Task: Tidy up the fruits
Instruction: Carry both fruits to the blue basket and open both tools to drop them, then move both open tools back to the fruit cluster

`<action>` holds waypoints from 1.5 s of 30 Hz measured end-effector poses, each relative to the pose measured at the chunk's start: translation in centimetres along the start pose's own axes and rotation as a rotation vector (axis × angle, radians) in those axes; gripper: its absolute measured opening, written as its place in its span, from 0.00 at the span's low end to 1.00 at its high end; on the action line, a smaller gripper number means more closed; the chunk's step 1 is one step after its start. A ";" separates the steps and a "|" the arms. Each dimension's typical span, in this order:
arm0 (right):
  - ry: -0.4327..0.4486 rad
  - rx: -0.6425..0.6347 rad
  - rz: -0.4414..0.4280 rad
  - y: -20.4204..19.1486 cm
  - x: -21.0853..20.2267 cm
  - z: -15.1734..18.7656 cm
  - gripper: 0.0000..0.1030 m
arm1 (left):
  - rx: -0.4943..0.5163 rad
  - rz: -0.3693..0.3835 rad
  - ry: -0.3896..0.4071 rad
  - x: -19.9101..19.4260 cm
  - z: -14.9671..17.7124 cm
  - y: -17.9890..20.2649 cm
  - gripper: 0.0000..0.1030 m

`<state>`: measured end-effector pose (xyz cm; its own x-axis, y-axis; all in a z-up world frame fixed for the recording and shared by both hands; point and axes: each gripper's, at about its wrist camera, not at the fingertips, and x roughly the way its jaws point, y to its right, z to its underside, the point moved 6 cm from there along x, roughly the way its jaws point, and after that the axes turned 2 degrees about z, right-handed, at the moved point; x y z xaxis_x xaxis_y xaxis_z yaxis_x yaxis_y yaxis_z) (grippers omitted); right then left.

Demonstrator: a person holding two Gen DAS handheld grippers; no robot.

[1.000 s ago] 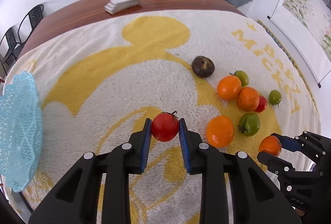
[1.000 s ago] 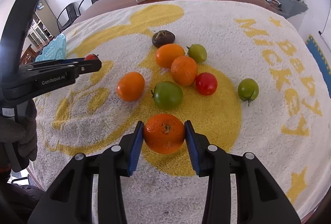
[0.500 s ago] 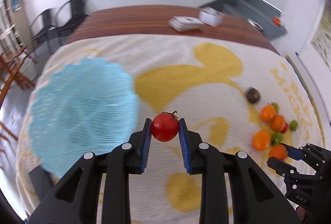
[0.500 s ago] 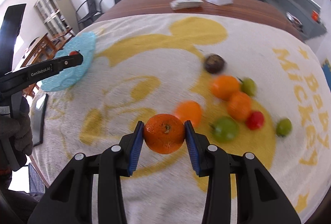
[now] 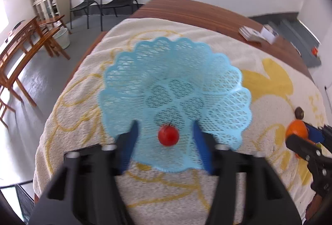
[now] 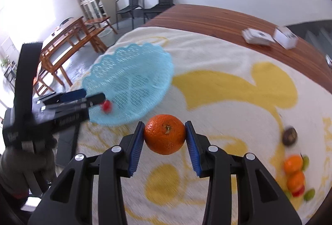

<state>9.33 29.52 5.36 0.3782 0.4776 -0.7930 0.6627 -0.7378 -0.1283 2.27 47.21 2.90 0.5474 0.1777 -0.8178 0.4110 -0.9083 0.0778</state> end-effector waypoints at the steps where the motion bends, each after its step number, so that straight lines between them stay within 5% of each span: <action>1: 0.002 -0.007 -0.004 -0.5 0.2 -0.3 0.39 | -0.008 -0.009 0.010 -0.3 0.1 -0.6 0.63; 15: 0.019 -0.084 -0.060 -6.5 4.5 -6.1 0.39 | -0.107 -0.136 0.105 -4.7 0.2 -5.8 0.68; 26: -0.042 -0.106 -0.113 -9.1 8.8 -6.7 0.39 | -0.140 -0.176 0.123 -6.2 0.3 -6.9 0.72; 29: -0.042 -0.106 -0.115 -9.2 9.1 -6.7 0.50 | -0.139 -0.176 0.127 -6.1 0.1 -6.6 0.76; 31: -0.023 -0.094 -0.108 -8.9 8.6 -6.8 0.62 | -0.134 -0.166 0.129 -6.0 0.0 -6.2 0.79; 38: 0.028 0.017 -0.043 -4.6 6.0 -5.7 0.62 | -0.059 -0.085 0.115 -5.2 -0.6 -2.9 0.80; 45: 0.076 0.212 0.089 3.8 1.1 -2.0 0.62 | 0.142 0.073 0.090 -3.8 -1.4 5.7 0.80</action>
<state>13.62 28.21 5.17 0.4819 0.4348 -0.7608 0.4772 -0.8584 -0.1883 3.51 41.84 7.25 0.6375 0.1368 -0.7582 0.2644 -0.9632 0.0485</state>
